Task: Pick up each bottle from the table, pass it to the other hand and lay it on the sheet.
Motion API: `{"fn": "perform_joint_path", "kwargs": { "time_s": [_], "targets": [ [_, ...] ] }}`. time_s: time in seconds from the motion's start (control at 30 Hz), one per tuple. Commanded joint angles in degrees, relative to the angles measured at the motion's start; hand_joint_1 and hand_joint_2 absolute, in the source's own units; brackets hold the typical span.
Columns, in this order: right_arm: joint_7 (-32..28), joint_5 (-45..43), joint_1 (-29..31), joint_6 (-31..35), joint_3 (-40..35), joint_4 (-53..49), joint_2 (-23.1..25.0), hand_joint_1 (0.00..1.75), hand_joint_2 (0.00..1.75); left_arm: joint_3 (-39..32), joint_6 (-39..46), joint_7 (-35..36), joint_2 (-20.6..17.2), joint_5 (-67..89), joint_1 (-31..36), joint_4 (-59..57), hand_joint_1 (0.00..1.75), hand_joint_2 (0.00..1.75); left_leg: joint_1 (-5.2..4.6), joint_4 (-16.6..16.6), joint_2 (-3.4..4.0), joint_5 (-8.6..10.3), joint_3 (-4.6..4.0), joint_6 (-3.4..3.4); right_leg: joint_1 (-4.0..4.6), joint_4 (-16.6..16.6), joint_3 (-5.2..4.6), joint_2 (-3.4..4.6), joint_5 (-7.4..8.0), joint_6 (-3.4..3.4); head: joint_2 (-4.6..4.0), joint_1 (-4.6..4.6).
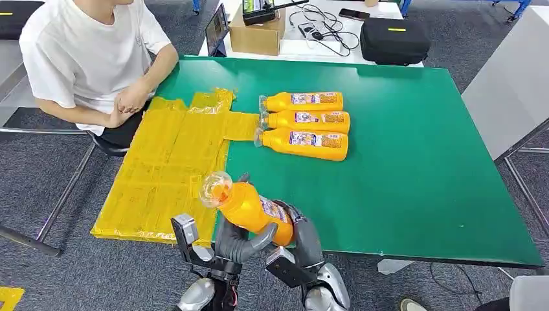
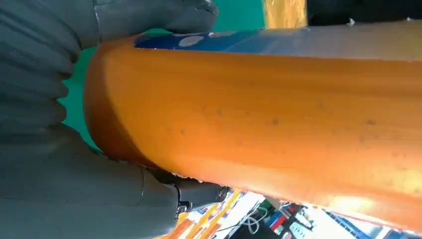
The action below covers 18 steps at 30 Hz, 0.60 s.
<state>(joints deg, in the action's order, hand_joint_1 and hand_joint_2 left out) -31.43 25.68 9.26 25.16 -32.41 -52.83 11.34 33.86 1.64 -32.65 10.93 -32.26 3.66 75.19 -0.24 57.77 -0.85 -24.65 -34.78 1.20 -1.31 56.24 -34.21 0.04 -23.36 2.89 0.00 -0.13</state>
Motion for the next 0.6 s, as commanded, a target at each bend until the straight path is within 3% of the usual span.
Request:
{"fn": "perform_joint_path", "kwargs": {
  "time_s": [0.03, 0.07, 0.2, 0.23, 0.27, 0.3, 0.4, 0.43, 0.6],
  "targets": [
    [-1.5, 1.4, 2.1, -0.2, -6.5, 5.5, -1.0, 1.75, 1.75, 2.3, -6.9, 0.8, -1.9, -1.0, 2.1, -2.7, 1.5, 1.75, 0.05, -0.1, 0.04, -0.04, 0.16, -0.06, 0.06, -0.1, 0.15, 0.0, -0.03, -0.09, 0.0, 0.0],
    [-2.0, 1.4, 2.1, -0.4, -6.8, 5.2, -1.3, 1.75, 1.75, 2.3, -7.4, 0.8, -2.0, -0.8, 2.3, -2.7, 1.75, 1.75, 0.08, 0.0, 0.06, -0.09, 0.27, -0.09, 0.1, -0.1, 0.28, -0.01, -0.07, -0.15, 0.0, 0.0],
    [-2.3, 1.7, 2.4, -0.7, -7.1, 4.3, -1.8, 1.75, 1.75, 2.2, -7.8, 1.0, -2.1, -0.3, 2.9, -3.2, 1.75, 1.75, 0.09, 0.0, 0.03, -0.08, 0.24, -0.08, 0.1, -0.1, 0.26, -0.06, -0.07, -0.15, 0.0, 0.0],
    [-1.6, 3.7, 2.2, 0.4, -7.9, 3.2, -2.5, 1.52, 1.75, 2.1, -7.9, 1.4, -2.2, 1.2, 3.3, -3.9, 1.75, 1.75, 0.06, 0.0, 0.02, -0.05, 0.16, -0.06, 0.08, -0.1, 0.18, -0.05, -0.05, -0.11, 0.0, 0.0],
    [-0.7, 5.1, 2.2, 1.6, -8.4, 2.2, -3.4, 0.31, 1.75, 2.2, -8.3, 2.3, -2.4, 2.6, 3.6, -4.7, 1.75, 1.75, 0.04, 0.0, 0.02, -0.03, 0.1, -0.04, 0.05, -0.1, 0.11, -0.04, -0.03, -0.08, 0.0, 0.0],
    [0.3, 6.2, 2.1, 2.7, -8.4, 1.8, -4.0, 0.0, 1.75, 2.4, -9.2, 1.3, -2.7, 4.6, 3.7, -5.0, 1.75, 1.75, 0.09, 0.0, 0.04, -0.08, 0.22, -0.08, 0.11, -0.1, 0.25, -0.04, -0.06, -0.14, 0.0, 0.0],
    [1.0, 5.4, 1.9, 0.0, -7.3, 2.5, -4.0, 0.0, 1.75, 0.8, -10.1, -0.3, -2.1, 6.7, 3.0, -4.6, 1.75, 1.75, 0.03, 0.0, -0.05, -0.02, 0.13, -0.04, 0.04, -0.1, 0.15, -0.09, -0.04, -0.08, 0.0, 0.02],
    [0.7, 6.3, 1.9, 1.5, -7.3, 2.7, -4.1, 0.0, 0.0, 0.6, -10.3, -0.2, -2.0, 6.4, 2.8, -4.3, 1.75, 1.75, 0.08, 0.0, 0.01, -0.1, 0.25, -0.08, 0.1, -0.1, 0.28, -0.07, -0.09, -0.15, 0.0, -0.02],
    [0.1, 8.0, 0.7, 3.7, -6.8, 1.2, -4.9, 0.0, 0.0, -1.4, -8.5, -1.5, -3.3, 11.8, 2.2, -2.3, 1.75, 1.75, 0.09, 0.0, 0.04, -0.1, 0.23, -0.09, 0.1, -0.1, 0.25, -0.05, -0.09, -0.15, 0.0, 0.0]
  ]
}}
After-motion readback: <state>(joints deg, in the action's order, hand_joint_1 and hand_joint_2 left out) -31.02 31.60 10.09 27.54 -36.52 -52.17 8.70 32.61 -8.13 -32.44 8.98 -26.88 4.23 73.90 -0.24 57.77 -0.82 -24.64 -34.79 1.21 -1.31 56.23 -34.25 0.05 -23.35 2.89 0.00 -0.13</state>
